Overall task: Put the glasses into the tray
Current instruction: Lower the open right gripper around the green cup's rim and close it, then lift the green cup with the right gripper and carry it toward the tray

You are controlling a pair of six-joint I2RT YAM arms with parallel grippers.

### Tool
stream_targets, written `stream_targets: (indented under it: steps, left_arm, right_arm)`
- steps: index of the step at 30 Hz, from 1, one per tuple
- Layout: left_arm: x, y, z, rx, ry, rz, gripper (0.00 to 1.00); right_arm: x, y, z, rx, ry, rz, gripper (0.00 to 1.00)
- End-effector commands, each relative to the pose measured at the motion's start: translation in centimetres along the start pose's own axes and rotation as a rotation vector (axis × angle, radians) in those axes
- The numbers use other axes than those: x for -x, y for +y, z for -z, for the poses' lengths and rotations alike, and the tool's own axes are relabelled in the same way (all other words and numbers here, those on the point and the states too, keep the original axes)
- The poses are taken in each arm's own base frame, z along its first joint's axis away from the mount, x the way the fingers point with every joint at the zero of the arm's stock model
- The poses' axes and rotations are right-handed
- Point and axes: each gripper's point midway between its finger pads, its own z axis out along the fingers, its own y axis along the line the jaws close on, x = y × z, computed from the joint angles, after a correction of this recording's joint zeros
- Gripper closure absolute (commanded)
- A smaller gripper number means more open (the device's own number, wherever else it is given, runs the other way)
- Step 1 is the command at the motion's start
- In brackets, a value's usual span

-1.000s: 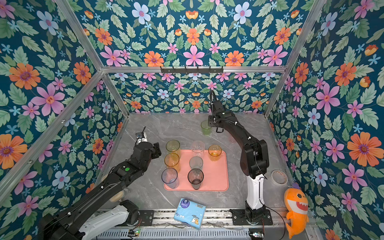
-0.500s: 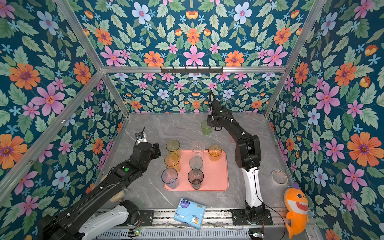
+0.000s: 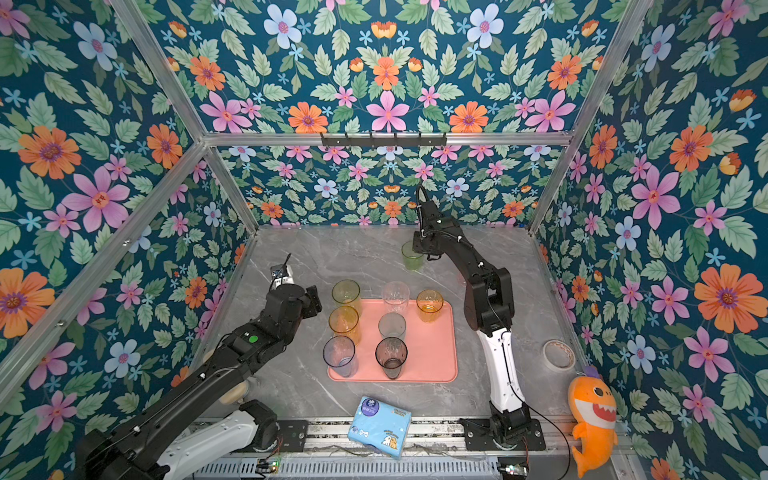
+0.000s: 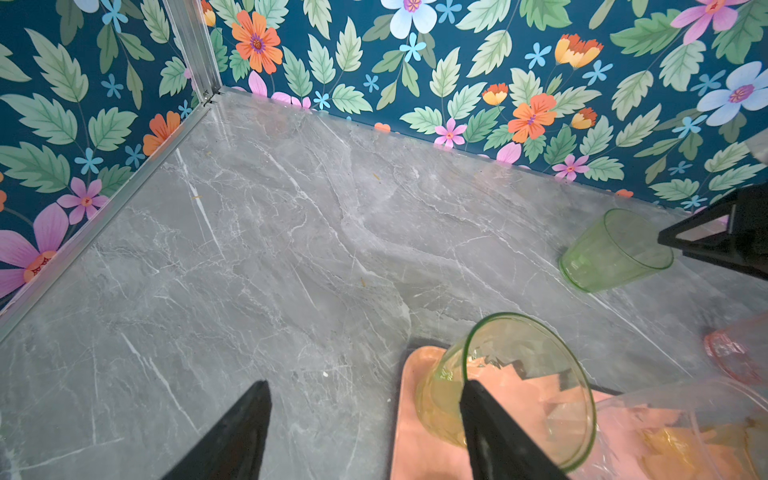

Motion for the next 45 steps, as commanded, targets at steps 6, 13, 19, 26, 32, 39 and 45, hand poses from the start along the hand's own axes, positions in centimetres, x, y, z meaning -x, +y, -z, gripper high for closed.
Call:
stream_targets:
  steps: [6, 13, 19, 26, 32, 39, 45]
  left_arm:
    - [0.3, 0.1, -0.1, 0.013, -0.004, -0.008, 0.26]
    - [0.0, -0.1, -0.3, 0.009, 0.008, -0.012, 0.25]
    - [-0.2, 0.0, -0.4, 0.012, 0.014, -0.015, 0.25]
    - [-0.3, 0.0, -0.3, 0.014, 0.02, -0.017, 0.25]
    - [-0.4, 0.1, -0.2, 0.015, 0.023, -0.016, 0.25]
    - [-0.4, 0.3, -0.1, 0.015, 0.021, -0.012, 0.25]
    - [-0.5, 0.3, -0.1, 0.018, 0.023, -0.012, 0.25]
  right_arm:
    - [-0.5, -0.3, -0.7, 0.0, 0.03, -0.012, 0.65]
    - [-0.7, -0.4, -1.3, 0.005, 0.041, -0.012, 0.69]
    - [-0.9, -0.2, -1.7, 0.012, 0.049, -0.013, 0.71]
    - [-0.9, -0.2, -1.9, 0.012, 0.052, -0.013, 0.74]
    - [-0.8, -0.2, -1.8, 0.013, 0.053, -0.006, 0.84]
    - [-1.0, -0.1, -2.0, 0.023, 0.062, -0.006, 0.88]
    - [-1.0, 0.0, -1.9, 0.023, 0.063, -0.002, 0.92]
